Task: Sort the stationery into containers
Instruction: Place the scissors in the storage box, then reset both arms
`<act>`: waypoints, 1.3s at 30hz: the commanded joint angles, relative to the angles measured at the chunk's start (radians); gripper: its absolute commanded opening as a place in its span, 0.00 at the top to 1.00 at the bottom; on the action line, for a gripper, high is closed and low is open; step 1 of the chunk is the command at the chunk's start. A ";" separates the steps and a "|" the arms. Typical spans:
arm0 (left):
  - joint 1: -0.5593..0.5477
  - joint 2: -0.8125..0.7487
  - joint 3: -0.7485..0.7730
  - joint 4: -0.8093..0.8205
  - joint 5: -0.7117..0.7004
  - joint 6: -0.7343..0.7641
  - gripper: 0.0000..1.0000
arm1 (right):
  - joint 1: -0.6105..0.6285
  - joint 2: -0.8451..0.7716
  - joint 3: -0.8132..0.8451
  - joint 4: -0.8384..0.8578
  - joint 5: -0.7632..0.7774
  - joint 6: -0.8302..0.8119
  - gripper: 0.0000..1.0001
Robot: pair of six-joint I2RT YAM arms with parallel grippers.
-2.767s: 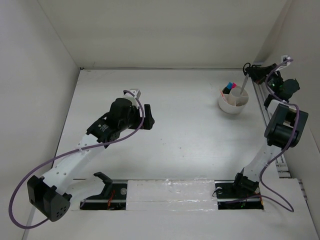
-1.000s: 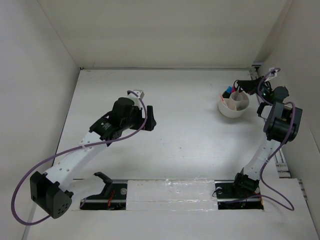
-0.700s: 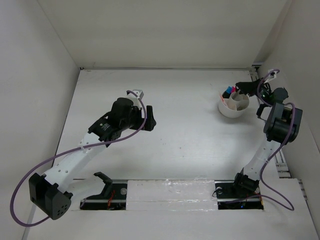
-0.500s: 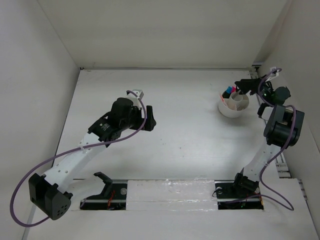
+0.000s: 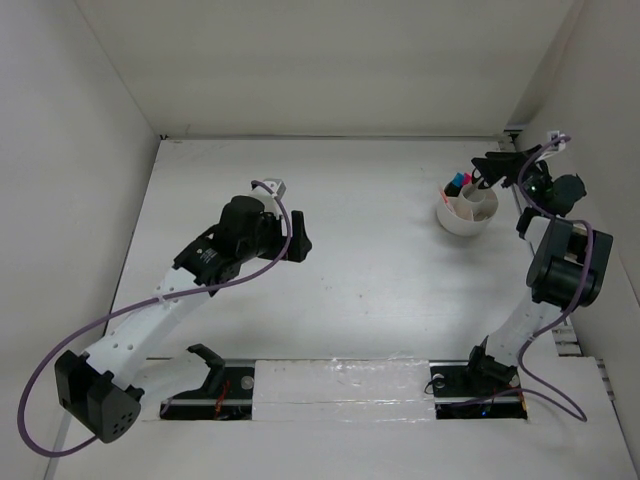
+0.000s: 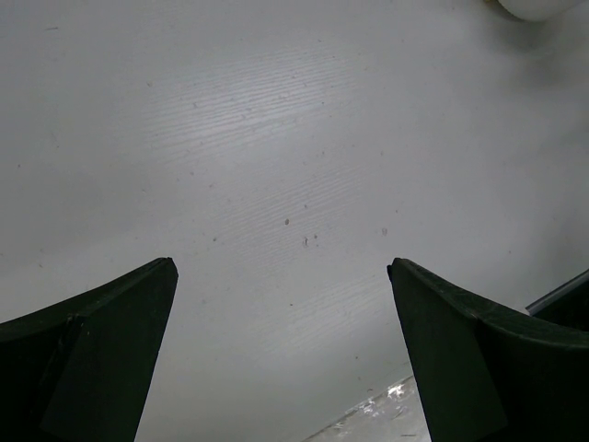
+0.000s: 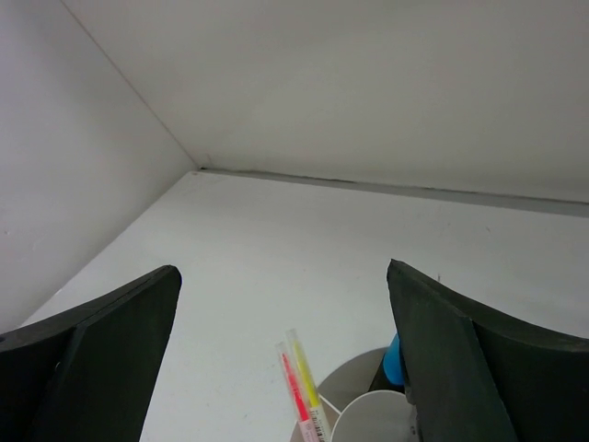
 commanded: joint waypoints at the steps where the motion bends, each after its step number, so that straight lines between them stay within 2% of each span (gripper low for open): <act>1: 0.000 -0.024 0.014 0.026 0.007 0.010 0.00 | 0.011 -0.032 -0.014 0.518 0.028 -0.012 0.00; 8: 0.000 -0.042 0.005 0.026 -0.037 -0.010 0.00 | 0.038 -0.070 -0.034 0.518 0.039 0.000 0.00; 12: 0.009 -0.021 0.016 -0.021 -0.207 -0.070 0.00 | 0.086 -0.145 -0.083 0.462 0.065 -0.021 0.00; 14: 0.053 0.013 0.037 -0.056 -0.286 -0.098 0.00 | 0.118 -0.203 -0.120 0.306 0.120 -0.139 0.00; 15: 0.053 0.025 0.046 -0.072 -0.321 -0.110 0.00 | 0.132 -0.237 -0.143 0.215 0.146 -0.198 0.00; 16: 0.053 0.036 0.046 -0.084 -0.353 -0.124 0.00 | 0.149 -0.307 -0.143 0.028 0.172 -0.328 0.00; 19: 0.053 0.047 0.059 -0.094 -0.385 -0.135 0.00 | 0.244 -0.459 -0.171 -0.199 0.284 -0.490 0.00; 20: 0.053 0.047 0.059 -0.104 -0.428 -0.165 0.00 | 0.273 -0.504 -0.180 -0.323 0.326 -0.571 0.00; 22: 0.053 0.038 0.080 -0.133 -0.488 -0.193 0.00 | 0.385 -0.602 -0.195 -0.457 0.525 -0.644 0.00; 23: 0.053 0.038 0.092 -0.150 -0.523 -0.216 0.00 | 0.440 -0.709 -0.195 -0.544 0.626 -0.723 0.00; 24: 0.053 0.028 0.121 -0.168 -0.594 -0.264 0.00 | 0.504 -0.764 -0.195 -0.716 0.742 -0.759 0.00; 25: 0.053 0.028 0.135 -0.196 -0.623 -0.283 0.00 | 0.654 -0.817 -0.185 -0.785 1.027 -0.768 0.00; 26: 0.053 0.018 0.147 -0.205 -0.648 -0.299 0.00 | 0.725 -0.901 -0.174 -0.842 1.145 -0.768 0.00; 27: 0.053 -0.001 0.169 -0.219 -0.692 -0.315 0.00 | 0.791 -0.936 -0.159 -0.985 1.245 -0.768 0.00; 28: 0.053 -0.010 0.181 -0.244 -0.709 -0.334 0.00 | 0.910 -0.966 -0.142 -1.058 1.412 -0.750 0.00; 31: 0.053 -0.056 0.215 -0.296 -0.767 -0.388 0.00 | 1.101 -1.039 -0.048 -1.394 1.632 -0.644 0.00; 33: 0.053 -0.090 0.229 -0.296 -0.777 -0.388 0.00 | 1.175 -1.076 -0.001 -1.524 1.642 -0.615 0.00; 34: 0.053 -0.122 0.239 -0.296 -0.777 -0.388 0.00 | 1.207 -1.089 0.013 -1.643 1.660 -0.583 0.00; 35: 0.053 -0.137 0.252 -0.308 -0.777 -0.388 0.00 | 1.264 -1.099 0.024 -1.705 1.712 -0.558 0.00; 39: 0.053 -0.214 0.273 -0.374 -0.786 -0.403 0.00 | 1.327 -1.193 0.067 -1.936 1.756 -0.484 0.00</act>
